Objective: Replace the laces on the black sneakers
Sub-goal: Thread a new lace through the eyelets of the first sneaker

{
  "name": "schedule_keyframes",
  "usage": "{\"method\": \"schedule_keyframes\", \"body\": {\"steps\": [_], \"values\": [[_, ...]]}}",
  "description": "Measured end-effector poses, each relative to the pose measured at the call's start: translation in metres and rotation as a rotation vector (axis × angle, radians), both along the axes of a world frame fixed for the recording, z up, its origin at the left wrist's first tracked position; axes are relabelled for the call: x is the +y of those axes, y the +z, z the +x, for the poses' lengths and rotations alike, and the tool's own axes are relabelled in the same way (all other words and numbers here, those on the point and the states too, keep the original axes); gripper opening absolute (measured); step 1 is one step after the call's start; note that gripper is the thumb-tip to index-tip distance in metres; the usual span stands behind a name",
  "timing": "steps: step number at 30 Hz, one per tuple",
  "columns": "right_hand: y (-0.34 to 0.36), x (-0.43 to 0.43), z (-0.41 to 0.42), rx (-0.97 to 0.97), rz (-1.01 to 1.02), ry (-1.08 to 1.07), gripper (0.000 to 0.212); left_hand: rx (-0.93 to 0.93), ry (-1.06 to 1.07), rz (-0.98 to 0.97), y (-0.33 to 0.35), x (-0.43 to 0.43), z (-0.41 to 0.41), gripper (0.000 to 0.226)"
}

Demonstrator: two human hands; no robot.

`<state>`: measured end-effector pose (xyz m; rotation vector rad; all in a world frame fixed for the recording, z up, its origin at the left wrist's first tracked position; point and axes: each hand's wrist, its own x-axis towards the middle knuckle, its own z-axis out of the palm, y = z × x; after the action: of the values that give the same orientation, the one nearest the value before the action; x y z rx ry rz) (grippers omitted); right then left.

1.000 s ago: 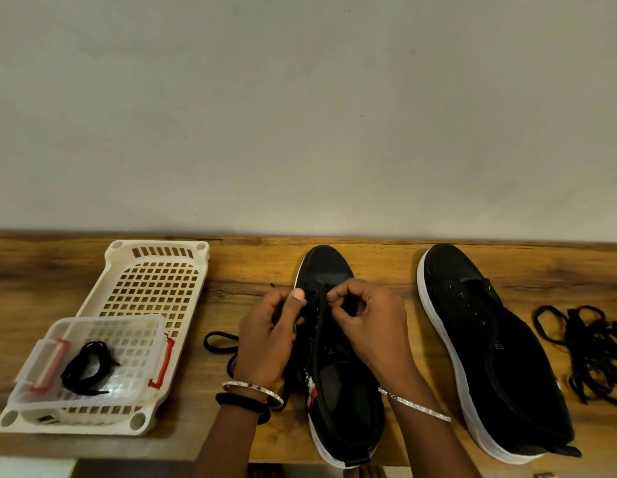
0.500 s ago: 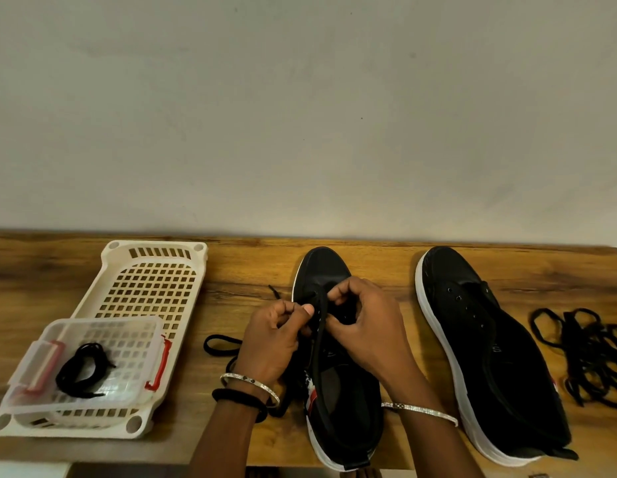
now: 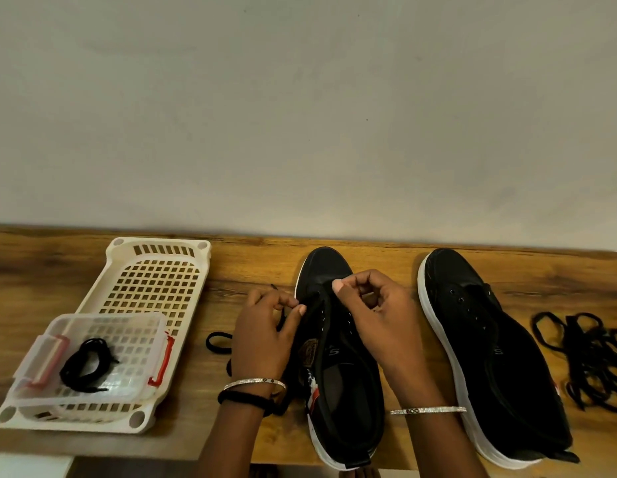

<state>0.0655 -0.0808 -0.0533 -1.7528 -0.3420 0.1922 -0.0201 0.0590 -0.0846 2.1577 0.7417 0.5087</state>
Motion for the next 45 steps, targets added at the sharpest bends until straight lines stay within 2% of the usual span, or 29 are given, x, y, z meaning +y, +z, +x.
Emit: {"method": "schedule_keyframes", "body": {"steps": [4, 8, 10, 13, 14, 16, 19, 22, 25, 27, 29, 33, 35, 38, 40, 42, 45], "values": [[-0.005, 0.004, -0.003, -0.035, -0.108, 0.075, 0.013, -0.079, 0.04, 0.013, -0.001, 0.0, -0.001, 0.013], [-0.009, 0.002, 0.002, -0.045, -0.199, 0.063, 0.016, -0.163, 0.023, -0.031, 0.006, -0.001, -0.002, 0.009], [-0.008, 0.001, 0.003, -0.041, -0.219, 0.07, 0.016, -0.247, 0.012, -0.171, 0.011, 0.001, -0.005, 0.008], [-0.008, 0.004, 0.001, -0.035, -0.239, 0.061, 0.016, -0.397, 0.019, -0.539, 0.02, 0.007, -0.005, 0.011], [-0.005, 0.006, -0.001, -0.048, -0.252, 0.049, 0.016, -0.431, 0.018, -0.594, 0.021, 0.008, -0.005, 0.012], [-0.001, 0.01, -0.004, -0.123, -0.305, 0.041, 0.015, -0.467, -0.012, -0.594, 0.021, 0.006, -0.004, 0.017], [0.01, 0.014, -0.013, -0.246, -0.339, 0.085, 0.008, -0.468, -0.1, -0.496, 0.019, 0.001, -0.005, 0.028], [0.012, 0.018, -0.02, -0.283, -0.352, 0.229, 0.022, -0.453, -0.177, -0.475, 0.018, -0.001, -0.008, 0.041], [0.014, 0.02, -0.022, -0.275, -0.397, 0.253, 0.025, -0.459, -0.259, -0.476, 0.019, 0.002, -0.008, 0.052], [0.013, 0.021, -0.022, -0.202, -0.288, 0.217, 0.024, -0.468, -0.298, -0.469, 0.021, 0.003, -0.009, 0.051], [0.015, 0.024, -0.024, -0.033, -0.112, 0.204, 0.018, -0.457, -0.289, -0.417, 0.023, 0.002, -0.009, 0.046], [0.033, 0.017, -0.021, 0.361, 0.209, 0.226, 0.023, -0.36, -0.156, -0.125, 0.02, -0.001, -0.009, 0.026], [0.043, 0.009, -0.019, 0.481, 0.316, 0.245, 0.028, -0.327, -0.08, -0.011, 0.018, 0.0, -0.008, 0.016], [0.048, -0.003, -0.009, 0.565, 0.47, 0.221, 0.028, -0.265, 0.079, 0.063, 0.015, 0.005, -0.005, 0.002], [0.047, -0.014, 0.004, 0.642, 0.667, 0.157, 0.026, -0.205, 0.181, 0.072, 0.009, 0.011, -0.005, 0.004], [0.043, -0.03, 0.018, 0.677, 0.841, 0.101, 0.026, -0.171, 0.265, 0.008, 0.005, 0.015, -0.006, 0.006], [0.04, -0.051, 0.031, 0.653, 0.948, 0.057, 0.032, -0.129, 0.32, -0.079, 0.004, 0.015, -0.006, 0.008]]}}
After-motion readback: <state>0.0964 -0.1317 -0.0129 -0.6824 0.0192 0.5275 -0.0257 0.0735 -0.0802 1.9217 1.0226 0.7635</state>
